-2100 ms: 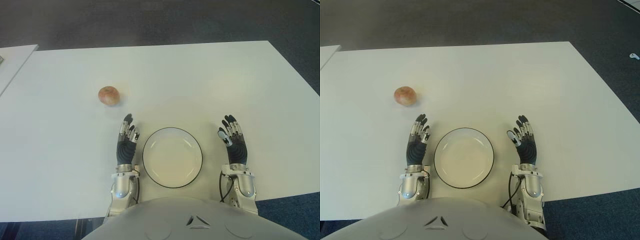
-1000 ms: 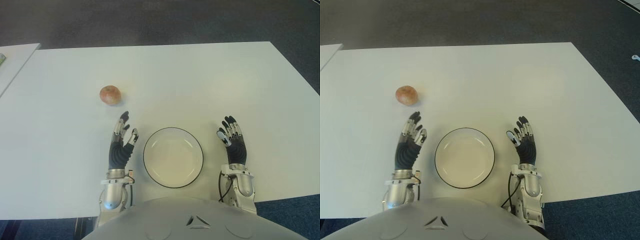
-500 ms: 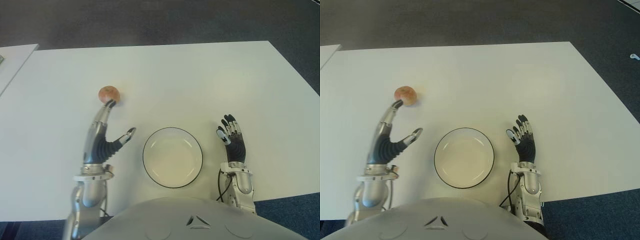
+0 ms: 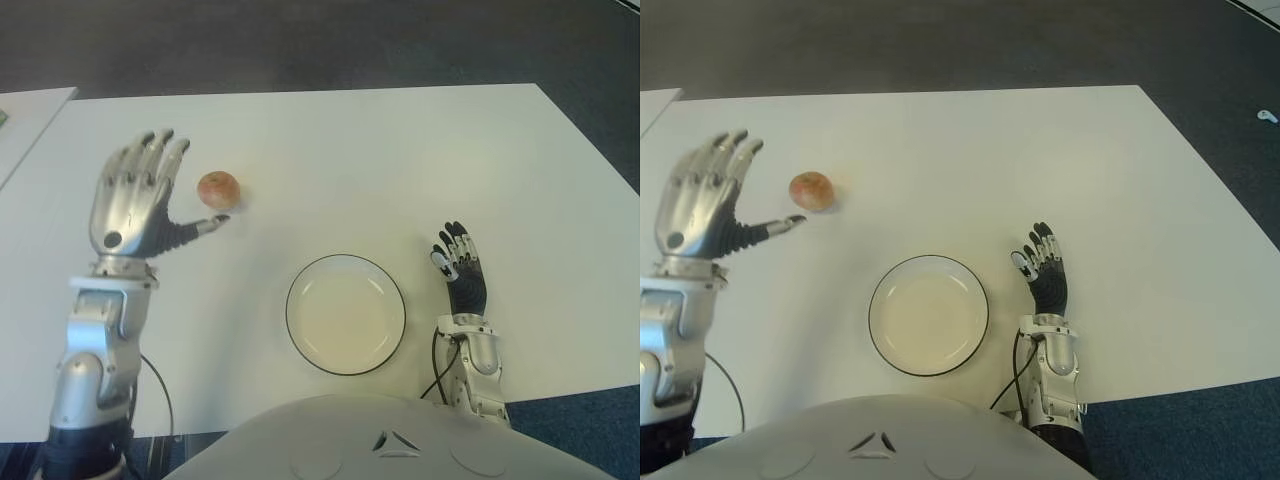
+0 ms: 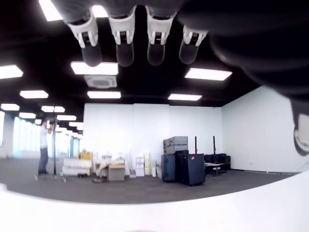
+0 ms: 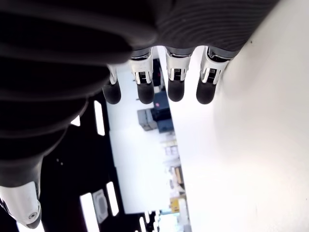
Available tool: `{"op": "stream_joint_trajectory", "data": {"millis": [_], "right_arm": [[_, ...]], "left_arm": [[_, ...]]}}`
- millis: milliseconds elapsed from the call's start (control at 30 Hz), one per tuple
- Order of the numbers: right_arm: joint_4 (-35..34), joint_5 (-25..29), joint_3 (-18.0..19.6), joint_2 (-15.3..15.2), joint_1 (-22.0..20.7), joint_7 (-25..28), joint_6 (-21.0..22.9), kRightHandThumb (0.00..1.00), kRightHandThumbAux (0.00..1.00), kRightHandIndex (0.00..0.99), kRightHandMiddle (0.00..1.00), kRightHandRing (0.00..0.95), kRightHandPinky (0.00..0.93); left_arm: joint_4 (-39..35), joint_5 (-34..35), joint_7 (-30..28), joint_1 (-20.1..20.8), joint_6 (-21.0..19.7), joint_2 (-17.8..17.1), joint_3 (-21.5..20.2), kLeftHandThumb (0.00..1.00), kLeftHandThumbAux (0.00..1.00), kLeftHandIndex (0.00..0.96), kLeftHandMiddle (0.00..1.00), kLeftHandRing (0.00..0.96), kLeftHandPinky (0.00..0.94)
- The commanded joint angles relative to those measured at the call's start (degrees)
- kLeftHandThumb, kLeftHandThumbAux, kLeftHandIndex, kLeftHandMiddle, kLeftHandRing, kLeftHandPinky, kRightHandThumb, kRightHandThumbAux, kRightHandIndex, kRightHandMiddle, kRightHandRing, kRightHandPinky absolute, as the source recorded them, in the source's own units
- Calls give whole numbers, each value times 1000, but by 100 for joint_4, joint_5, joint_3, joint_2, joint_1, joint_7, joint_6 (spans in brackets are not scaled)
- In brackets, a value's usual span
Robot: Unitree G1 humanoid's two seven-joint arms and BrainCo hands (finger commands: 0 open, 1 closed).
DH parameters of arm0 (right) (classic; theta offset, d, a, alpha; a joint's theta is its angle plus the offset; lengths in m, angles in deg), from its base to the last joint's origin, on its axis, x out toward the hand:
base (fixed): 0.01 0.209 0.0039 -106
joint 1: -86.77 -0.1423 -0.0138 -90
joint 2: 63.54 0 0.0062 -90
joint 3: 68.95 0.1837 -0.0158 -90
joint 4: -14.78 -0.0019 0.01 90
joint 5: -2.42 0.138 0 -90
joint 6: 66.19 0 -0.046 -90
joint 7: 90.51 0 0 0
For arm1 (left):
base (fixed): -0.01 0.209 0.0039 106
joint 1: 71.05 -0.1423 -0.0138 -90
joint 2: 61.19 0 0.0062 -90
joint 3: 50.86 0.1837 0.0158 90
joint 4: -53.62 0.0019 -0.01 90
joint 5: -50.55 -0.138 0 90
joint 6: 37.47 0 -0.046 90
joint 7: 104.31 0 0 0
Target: Put the apples into the plate.
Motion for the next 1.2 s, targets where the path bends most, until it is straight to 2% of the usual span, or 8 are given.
{"op": "stream_joint_trajectory", "data": {"millis": [33,167,200,267,433,533,800,1200], "right_arm": [[317,98,119,-41,-23,40,166,241,609,67,44,0,9],[361,106,151,-47,-65,71,177,243,603,66,49,0,16],[391,120,165,-50,-94,76,185,244,603,66,49,0,17],[440,135,184,-52,-138,78,193,249,596,79,55,3,12],[552,125,217,-69,-217,55,205,252,589,90,65,10,17],[625,129,241,-57,-251,56,144,258,593,94,75,22,35],[836,153,313,-79,-371,96,16,254,594,100,91,42,54],[1190,125,417,-105,-523,155,-221,229,590,94,88,45,53]], "left_arm": [[974,-304,-190,700,133,-798,234,286,369,41,0,0,0],[1784,-301,-91,1302,351,-1313,516,285,365,21,0,0,0],[2416,-410,54,1753,596,-1571,768,286,365,20,0,0,0],[3243,-586,297,2358,944,-1907,1155,278,352,8,0,0,0],[4105,-928,735,3113,1369,-2212,1805,263,341,1,0,0,0],[4838,-1129,1015,3681,1491,-2140,2251,253,338,0,0,0,0],[6293,-1341,1316,4711,1536,-1769,3199,235,329,0,0,0,0],[7889,-1056,1266,5719,1484,-1367,4131,223,302,0,0,0,0]]}}
